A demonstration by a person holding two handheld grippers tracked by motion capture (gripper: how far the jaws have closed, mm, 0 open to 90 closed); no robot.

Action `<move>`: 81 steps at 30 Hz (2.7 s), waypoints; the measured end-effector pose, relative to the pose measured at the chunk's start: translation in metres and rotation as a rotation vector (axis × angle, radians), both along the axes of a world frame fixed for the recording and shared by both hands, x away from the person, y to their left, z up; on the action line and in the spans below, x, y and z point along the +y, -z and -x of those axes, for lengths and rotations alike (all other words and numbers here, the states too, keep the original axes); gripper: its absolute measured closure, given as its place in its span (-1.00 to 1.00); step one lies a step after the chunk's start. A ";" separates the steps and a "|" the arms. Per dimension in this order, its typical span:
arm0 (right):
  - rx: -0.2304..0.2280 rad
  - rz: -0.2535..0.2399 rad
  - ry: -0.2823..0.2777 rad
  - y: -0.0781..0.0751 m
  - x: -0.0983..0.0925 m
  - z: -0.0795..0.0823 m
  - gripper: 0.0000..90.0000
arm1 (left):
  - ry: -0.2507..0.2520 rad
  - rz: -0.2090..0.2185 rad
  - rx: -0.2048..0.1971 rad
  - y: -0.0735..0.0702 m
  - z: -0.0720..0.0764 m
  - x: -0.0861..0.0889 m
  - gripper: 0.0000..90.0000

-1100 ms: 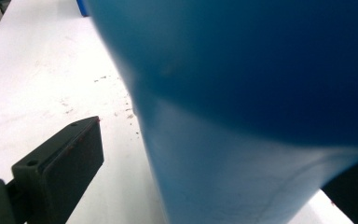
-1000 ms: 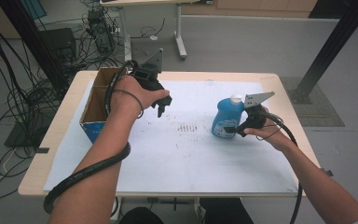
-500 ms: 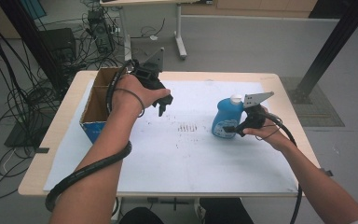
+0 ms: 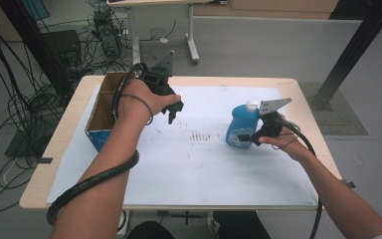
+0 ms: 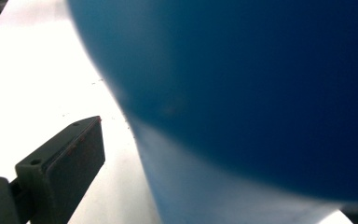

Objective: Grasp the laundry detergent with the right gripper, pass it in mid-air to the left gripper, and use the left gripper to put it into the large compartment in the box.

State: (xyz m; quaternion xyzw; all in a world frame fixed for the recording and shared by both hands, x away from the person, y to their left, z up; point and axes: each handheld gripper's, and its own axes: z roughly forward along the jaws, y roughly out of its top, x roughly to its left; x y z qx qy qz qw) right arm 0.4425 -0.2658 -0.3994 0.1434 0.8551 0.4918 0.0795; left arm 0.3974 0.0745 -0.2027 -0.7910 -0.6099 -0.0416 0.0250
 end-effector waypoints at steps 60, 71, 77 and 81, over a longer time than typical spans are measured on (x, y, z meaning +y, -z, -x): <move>-0.035 0.018 -0.045 -0.001 0.001 -0.004 -0.18 | 0.014 -0.016 0.010 0.003 -0.006 -0.006 -0.87; -0.027 0.008 -0.053 -0.001 -0.001 -0.006 -0.07 | 0.014 -0.019 0.013 0.004 -0.007 -0.004 -0.87; -0.025 0.006 -0.055 -0.001 -0.001 -0.007 -0.06 | 0.008 -0.018 0.009 0.004 -0.007 -0.006 -0.87; -0.022 0.005 -0.054 -0.001 -0.001 -0.007 -0.06 | 0.008 -0.018 0.010 0.004 -0.008 -0.005 -0.87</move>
